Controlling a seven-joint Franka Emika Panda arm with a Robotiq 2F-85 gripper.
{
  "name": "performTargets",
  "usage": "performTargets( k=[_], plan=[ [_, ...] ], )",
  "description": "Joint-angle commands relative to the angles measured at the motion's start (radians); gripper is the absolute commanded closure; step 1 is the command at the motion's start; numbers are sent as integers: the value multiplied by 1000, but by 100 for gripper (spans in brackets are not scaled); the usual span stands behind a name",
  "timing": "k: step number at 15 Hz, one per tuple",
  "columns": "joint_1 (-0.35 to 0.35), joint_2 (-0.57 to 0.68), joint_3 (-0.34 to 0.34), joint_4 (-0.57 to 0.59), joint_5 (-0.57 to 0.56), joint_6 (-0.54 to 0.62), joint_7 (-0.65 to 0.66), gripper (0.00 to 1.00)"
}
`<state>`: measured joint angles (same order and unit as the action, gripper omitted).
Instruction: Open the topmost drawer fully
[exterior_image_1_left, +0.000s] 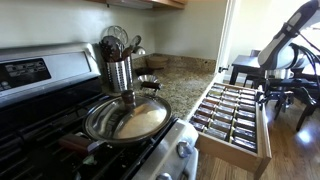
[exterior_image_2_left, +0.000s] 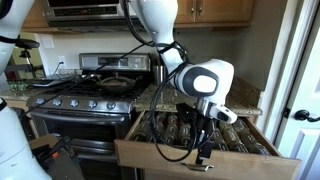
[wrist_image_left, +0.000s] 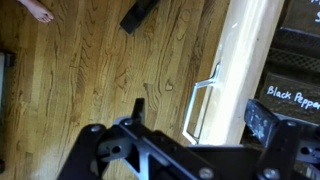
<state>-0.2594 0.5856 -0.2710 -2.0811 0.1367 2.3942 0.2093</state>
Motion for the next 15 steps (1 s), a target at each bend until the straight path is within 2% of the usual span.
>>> performTargets(
  k=[1, 9, 15],
  plan=[
    [32, -19, -84, -61, -120, -45, 54, 0],
    [25, -55, -149, -148, -247, -15, 44, 0],
    [24, -89, -147, -188, -263, 2, 35, 0]
  ],
)
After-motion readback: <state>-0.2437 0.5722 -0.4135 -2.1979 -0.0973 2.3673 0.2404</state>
